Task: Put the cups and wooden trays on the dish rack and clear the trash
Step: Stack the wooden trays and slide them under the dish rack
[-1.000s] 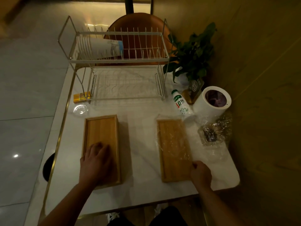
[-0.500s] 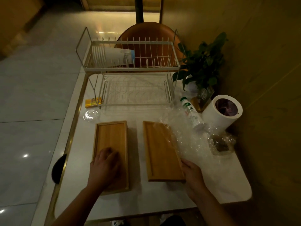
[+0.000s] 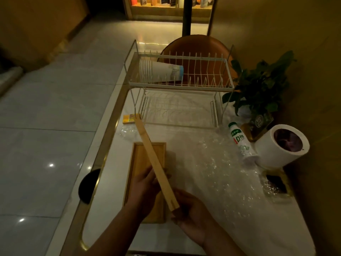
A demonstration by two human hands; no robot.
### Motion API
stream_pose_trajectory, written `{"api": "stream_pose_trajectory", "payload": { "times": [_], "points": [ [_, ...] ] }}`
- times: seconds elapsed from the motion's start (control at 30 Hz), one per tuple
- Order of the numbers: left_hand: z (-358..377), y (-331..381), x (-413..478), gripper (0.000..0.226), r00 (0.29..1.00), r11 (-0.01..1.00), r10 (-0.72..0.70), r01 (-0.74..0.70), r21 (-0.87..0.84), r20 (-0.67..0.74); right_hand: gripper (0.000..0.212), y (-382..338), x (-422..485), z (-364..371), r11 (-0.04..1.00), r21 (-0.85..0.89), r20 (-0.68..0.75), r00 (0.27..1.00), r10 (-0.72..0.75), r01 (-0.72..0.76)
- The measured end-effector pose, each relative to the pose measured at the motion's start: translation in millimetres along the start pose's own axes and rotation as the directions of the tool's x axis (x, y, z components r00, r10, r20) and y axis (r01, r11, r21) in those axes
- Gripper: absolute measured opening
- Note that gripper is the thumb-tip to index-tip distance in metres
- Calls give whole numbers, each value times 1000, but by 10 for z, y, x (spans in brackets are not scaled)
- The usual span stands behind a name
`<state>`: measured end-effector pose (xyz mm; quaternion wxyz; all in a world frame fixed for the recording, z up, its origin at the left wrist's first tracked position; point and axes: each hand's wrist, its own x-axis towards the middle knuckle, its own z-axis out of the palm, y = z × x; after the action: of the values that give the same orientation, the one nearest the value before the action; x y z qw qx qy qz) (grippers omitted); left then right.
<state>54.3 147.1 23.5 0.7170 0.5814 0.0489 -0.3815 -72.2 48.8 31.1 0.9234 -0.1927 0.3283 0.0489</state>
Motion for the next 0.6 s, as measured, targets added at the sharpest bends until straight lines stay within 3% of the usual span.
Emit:
{"api": "stream_pose_trajectory", "payload": {
  "times": [0.07,0.17,0.27,0.4,0.5,0.6],
  "points": [
    [-48,8,14,35,997,993,-52,44,-108,-64,25,3,22,81,998,-59,14,1000,22,-21],
    [-164,92,70,27,979,953,-151,109,-281,-133,30,40,73,123,980,-196,-53,998,34,-44],
    [-328,169,142,37,962,970,-130,74,-231,-240,26,-37,129,66,883,-462,-170,968,-182,85],
    [-510,195,108,27,959,991,-79,46,-125,-271,41,-381,202,151,838,-500,-28,963,-269,220],
    [-628,222,108,36,959,1000,-16,13,-14,-283,36,-521,294,281,693,-654,41,928,-370,304],
    [-688,284,67,22,967,994,61,-36,103,-246,41,-497,389,334,426,-861,70,894,-443,279]
  ]
}}
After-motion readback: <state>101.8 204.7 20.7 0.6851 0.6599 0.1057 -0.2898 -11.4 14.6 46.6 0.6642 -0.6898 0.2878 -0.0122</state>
